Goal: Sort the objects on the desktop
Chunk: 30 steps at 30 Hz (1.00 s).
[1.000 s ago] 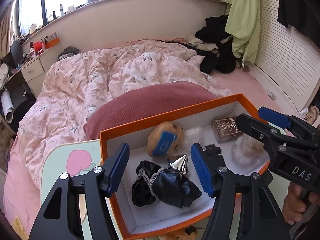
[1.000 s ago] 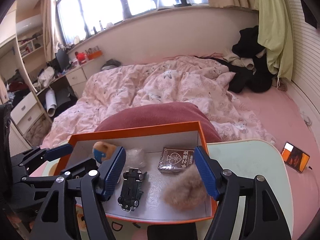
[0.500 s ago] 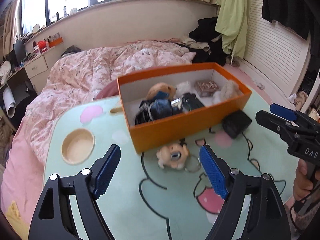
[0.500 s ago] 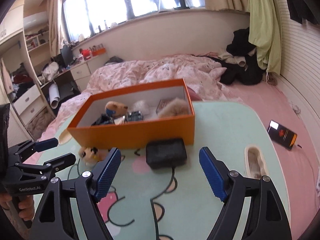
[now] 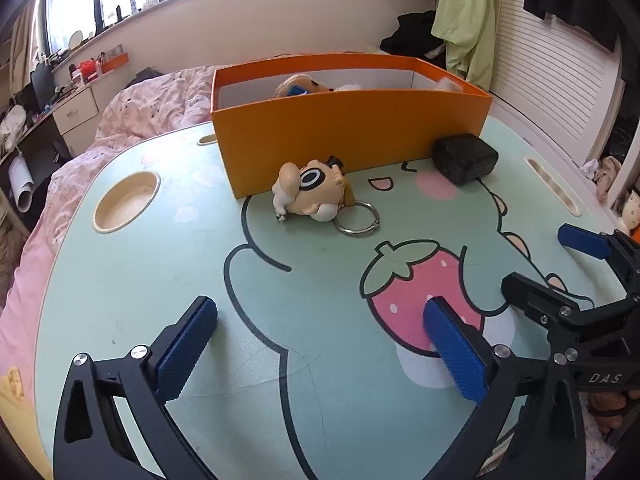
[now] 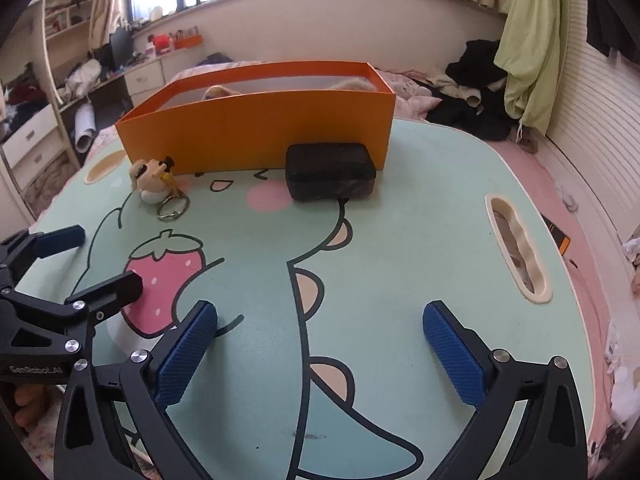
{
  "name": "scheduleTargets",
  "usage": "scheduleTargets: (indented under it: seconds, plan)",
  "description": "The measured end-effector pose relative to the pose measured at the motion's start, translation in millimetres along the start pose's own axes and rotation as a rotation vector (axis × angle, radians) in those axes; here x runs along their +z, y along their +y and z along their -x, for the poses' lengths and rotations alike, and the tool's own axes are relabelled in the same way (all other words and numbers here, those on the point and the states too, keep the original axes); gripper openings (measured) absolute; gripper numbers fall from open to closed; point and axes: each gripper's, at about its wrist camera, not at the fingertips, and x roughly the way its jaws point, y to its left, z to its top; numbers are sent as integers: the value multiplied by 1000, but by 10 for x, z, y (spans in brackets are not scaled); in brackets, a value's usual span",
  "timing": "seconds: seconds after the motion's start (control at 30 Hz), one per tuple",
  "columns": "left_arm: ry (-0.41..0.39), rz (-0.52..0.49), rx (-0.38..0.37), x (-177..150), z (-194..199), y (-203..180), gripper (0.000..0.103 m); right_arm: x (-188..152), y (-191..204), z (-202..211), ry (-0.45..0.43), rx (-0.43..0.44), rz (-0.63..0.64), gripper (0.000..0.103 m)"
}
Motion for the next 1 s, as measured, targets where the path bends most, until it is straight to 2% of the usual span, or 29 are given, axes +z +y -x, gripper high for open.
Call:
scheduleTargets:
  seconds: [1.0]
  plan:
    - [-5, 4, 4, -32, -3, 6, 103, -22, -12, -5, -12, 5, 8, 103]
